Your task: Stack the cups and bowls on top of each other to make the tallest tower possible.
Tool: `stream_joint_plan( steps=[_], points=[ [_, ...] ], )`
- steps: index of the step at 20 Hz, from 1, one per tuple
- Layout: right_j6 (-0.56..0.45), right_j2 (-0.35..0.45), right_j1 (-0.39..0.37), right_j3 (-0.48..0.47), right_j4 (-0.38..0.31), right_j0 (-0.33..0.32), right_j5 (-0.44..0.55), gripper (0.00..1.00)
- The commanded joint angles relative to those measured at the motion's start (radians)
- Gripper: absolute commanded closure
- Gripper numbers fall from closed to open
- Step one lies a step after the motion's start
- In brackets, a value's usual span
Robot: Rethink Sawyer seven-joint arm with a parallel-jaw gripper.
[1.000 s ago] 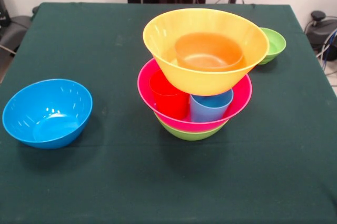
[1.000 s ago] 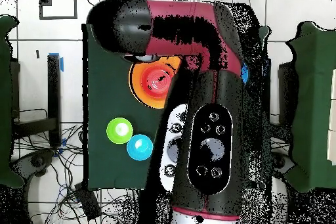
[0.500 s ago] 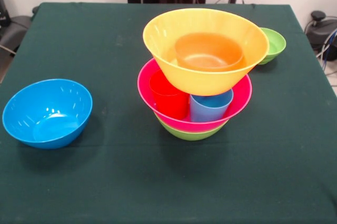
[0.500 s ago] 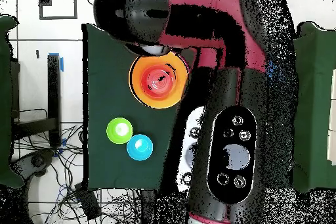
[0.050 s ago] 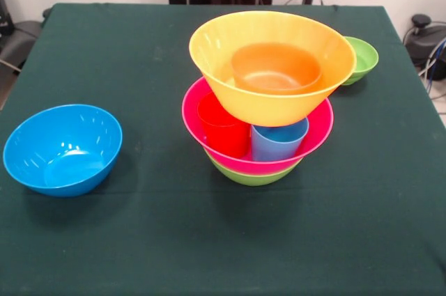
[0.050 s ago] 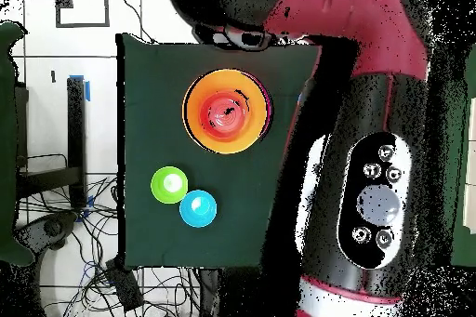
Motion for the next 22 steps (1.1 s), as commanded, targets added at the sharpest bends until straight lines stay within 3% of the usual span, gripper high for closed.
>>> stream_joint_plan(
  steps=[1, 22],
  points=[
    [-0.385, 0.144, 0.142, -0.035, -0.086, -0.038, -0.011, 0.00],
    [-0.449, 0.194, 0.285, -0.058, -0.086, -0.107, -0.164, 0.00]
  ],
)
